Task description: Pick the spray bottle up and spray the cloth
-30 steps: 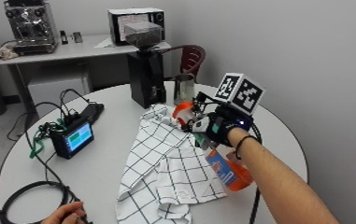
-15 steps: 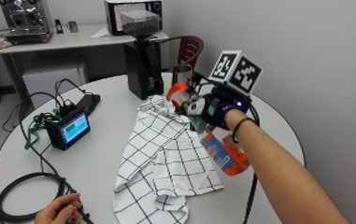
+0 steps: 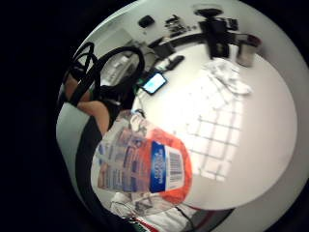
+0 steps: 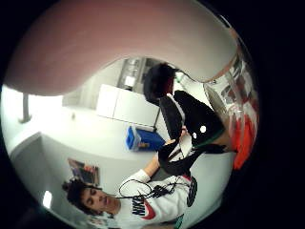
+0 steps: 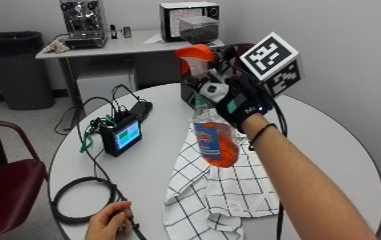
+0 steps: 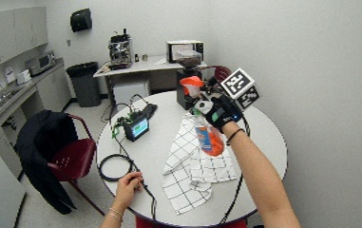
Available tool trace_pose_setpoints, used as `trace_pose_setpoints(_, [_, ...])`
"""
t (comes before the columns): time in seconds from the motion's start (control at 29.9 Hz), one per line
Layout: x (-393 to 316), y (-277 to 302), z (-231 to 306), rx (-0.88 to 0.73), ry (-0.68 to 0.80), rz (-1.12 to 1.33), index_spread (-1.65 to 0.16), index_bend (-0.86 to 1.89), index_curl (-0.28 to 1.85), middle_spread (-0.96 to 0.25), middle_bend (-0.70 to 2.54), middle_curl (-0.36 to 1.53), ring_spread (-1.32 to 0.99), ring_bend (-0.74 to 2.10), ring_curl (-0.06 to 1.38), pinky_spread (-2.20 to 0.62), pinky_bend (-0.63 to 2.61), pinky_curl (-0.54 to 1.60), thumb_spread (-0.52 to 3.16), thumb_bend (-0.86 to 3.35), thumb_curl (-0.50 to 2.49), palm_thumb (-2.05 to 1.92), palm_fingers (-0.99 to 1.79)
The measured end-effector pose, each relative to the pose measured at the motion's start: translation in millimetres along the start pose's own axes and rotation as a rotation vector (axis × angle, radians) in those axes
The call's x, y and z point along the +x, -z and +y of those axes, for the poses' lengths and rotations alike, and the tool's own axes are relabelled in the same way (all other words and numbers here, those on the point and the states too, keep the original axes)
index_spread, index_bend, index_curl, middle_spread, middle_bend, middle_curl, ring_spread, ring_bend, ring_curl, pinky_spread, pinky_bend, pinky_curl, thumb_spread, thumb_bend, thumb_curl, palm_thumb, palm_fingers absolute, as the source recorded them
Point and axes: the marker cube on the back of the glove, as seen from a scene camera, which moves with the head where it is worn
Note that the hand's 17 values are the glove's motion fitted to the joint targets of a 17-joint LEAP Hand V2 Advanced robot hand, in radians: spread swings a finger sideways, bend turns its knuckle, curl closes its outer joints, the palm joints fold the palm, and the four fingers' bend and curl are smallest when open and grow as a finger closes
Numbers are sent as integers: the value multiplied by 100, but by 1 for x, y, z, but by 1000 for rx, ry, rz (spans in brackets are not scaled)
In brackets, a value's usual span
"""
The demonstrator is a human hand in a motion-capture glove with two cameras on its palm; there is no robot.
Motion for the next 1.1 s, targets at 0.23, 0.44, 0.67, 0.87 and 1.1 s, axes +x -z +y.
trace_pose_setpoints(0.23, [35, -85, -14, 8, 133, -175, -18, 8, 22, -8, 57, 46, -9, 63, 41, 5, 25, 37, 124, -2, 33, 70, 112])
trace_pose_setpoints(0.44, [57, -148, 2, -65, 148, -180, -18, 8, 22, -8, 55, 46, -9, 62, 41, 3, 26, 37, 123, -2, 33, 70, 112])
trace_pose_setpoints(0.67, [73, -180, 4, -94, 170, -133, -19, 8, 21, -8, 54, 45, -10, 62, 41, 1, 26, 37, 122, -2, 32, 70, 111])
trace_pose_setpoints(0.87, [90, -181, 10, -85, 161, -112, -19, 7, 21, -8, 52, 45, -11, 58, 40, -2, 32, 39, 121, -2, 32, 70, 111])
trace_pose_setpoints(1.1, [100, -182, 12, -89, 145, -145, -19, 7, 20, -8, 50, 44, -11, 56, 40, -6, 36, 40, 121, -2, 31, 69, 112])
